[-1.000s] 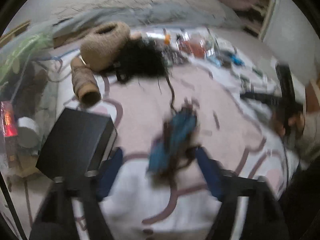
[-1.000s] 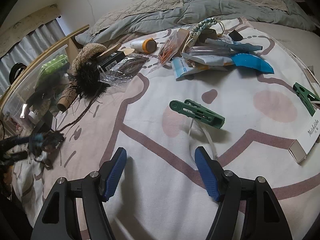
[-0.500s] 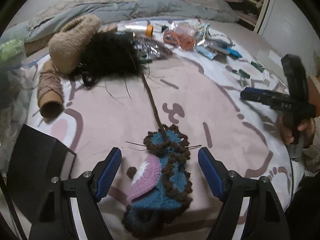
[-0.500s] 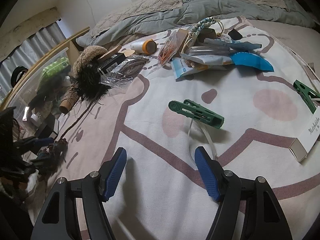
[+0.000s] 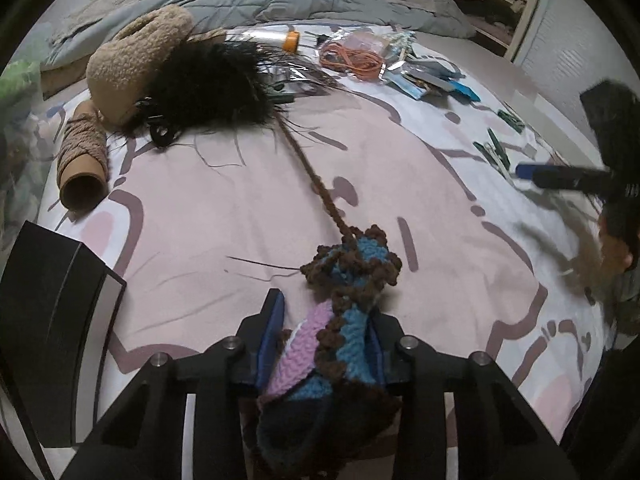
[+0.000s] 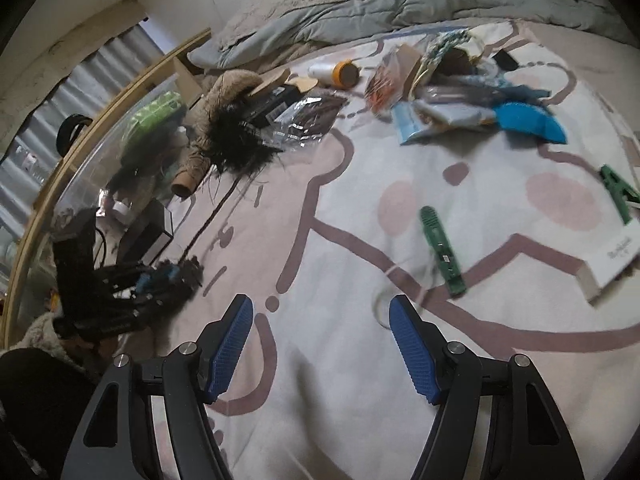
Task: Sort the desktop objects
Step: 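Close the right gripper on the green clothespin while the left gripper holds the toy, then carry the toy with the left gripper and clothespin with the right toward the clear box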
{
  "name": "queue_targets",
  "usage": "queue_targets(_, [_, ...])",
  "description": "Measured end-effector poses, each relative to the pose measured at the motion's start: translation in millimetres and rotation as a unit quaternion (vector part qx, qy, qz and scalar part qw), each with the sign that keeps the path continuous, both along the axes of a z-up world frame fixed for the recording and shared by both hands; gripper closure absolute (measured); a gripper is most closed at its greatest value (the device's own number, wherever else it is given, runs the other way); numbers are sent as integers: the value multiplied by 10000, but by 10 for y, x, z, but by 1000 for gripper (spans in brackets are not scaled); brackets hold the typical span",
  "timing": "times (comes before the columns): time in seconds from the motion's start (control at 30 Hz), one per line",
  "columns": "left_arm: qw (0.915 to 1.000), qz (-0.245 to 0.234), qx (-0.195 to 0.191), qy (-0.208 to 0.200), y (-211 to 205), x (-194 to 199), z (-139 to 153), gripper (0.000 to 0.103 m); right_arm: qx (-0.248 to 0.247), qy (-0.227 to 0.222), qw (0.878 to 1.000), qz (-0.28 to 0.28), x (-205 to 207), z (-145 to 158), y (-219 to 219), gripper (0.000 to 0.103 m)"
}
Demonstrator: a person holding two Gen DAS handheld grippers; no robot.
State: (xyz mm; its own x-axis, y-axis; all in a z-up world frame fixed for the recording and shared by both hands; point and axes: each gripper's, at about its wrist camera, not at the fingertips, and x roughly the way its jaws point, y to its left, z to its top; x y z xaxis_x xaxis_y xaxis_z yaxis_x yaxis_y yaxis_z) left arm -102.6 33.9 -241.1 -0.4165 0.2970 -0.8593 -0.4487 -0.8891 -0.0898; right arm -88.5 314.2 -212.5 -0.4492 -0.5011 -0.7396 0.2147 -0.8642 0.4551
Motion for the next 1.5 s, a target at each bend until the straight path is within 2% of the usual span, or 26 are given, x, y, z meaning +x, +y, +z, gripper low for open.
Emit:
queue_targets(0.07, [9999,-73,-102,80,35,18,-9,66,107,75,9998,-132,30,70,59,32])
queue_targets(0.17, [9999,-82,-58,34,31,-5,-36,66,496,261,9971,-512,17,114,165,32])
queue_targets(0.3, [10000,-72,40,18,6,-5,-35,66,721,172,9930,-915,-88,-22,256,34])
queue_targets(0.4, [9999,-72,150,-36,-23,8,-31,66,890,194,9914,-942,-174,-116,237,44])
queue_targets(0.7, [9995,-80,279,-125,-61,44,-11,66,1286,214,9868,-961,-299,-279,143,47])
queue_targets(0.73, [9995,-78,281,-124,-63,44,-11,66,1365,245,9858,-951,-298,-281,119,48])
queue_targets(0.77, [9995,-76,287,-133,-64,45,-6,67,1421,276,9850,-937,-293,-287,106,55])
queue_targets(0.87, [9989,-37,415,-234,-92,46,18,71,1514,388,9840,-851,-271,-296,66,65])
queue_targets(0.93, [9986,-3,466,-256,-117,47,58,78,1521,485,9838,-816,-252,-308,45,65])
queue_targets(1.0, [9989,22,429,-200,-127,47,121,82,1510,516,9836,-841,-244,-329,60,65])
queue_targets(1.17, [9985,-25,541,111,-121,83,376,84,1694,516,9806,-839,-244,-331,13,65])
queue_targets(1.33, [9977,-83,501,439,-110,122,615,84,1610,517,9819,-858,-222,-318,31,65])
queue_targets(1.4, [9972,-72,513,540,-138,134,705,84,1610,518,9821,-829,-202,-307,4,74])
queue_targets(1.5, [9959,-49,573,699,-183,159,856,84,1654,545,9819,-749,-170,-278,-54,78])
